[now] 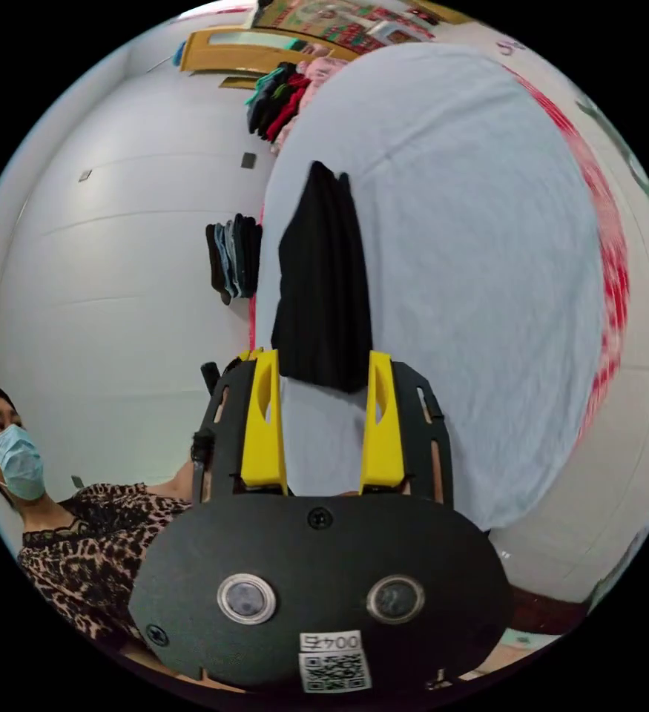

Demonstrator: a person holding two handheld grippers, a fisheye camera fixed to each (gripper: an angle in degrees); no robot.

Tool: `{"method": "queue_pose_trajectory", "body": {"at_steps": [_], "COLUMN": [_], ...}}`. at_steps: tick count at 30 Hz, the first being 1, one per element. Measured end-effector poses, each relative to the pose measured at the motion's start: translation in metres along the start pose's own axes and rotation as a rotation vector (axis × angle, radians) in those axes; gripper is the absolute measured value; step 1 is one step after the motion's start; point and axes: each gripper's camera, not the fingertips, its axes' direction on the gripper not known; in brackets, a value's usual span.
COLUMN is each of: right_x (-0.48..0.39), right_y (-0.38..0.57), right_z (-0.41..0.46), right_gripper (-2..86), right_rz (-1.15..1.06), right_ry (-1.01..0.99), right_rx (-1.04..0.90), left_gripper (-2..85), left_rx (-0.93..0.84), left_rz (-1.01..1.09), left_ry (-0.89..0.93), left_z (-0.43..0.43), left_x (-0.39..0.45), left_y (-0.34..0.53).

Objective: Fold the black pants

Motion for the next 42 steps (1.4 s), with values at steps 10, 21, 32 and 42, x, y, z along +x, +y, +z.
{"method": "queue_pose_trajectory", "body": {"at_steps": [10,21,32,42], "right_x": [-0.005,-0.085,-0.085,-0.215], "right_y": [0.018,0.001,0.059,0.070], "right_z": [0.062,0.124,0.192,0.228], "right_gripper": [15.9,5.3,5.1,10.6], "right_rz": [0.011,-0.003,-0.026,-0.379], "right_ry": [-0.055,0.075,0.170,0.640], "right_rx": [0.073,0.026,-0.090,-0.183], "left_gripper": [12.3,3.8,3.4,6.1], "left_rx": [0.042,0.006,-0.121,-0.084], "left_rz": [-0.094,-0.136,-0.167,0.028], "left_ry": [0.122,0.109,0.141,-0.111], "left_z": [0.050,0.036,0.045,0.022], "left_x": [-0.022,-0.020,-0.052,-0.006], "left_y": [0.028,0.014,0.094,0.119]}}
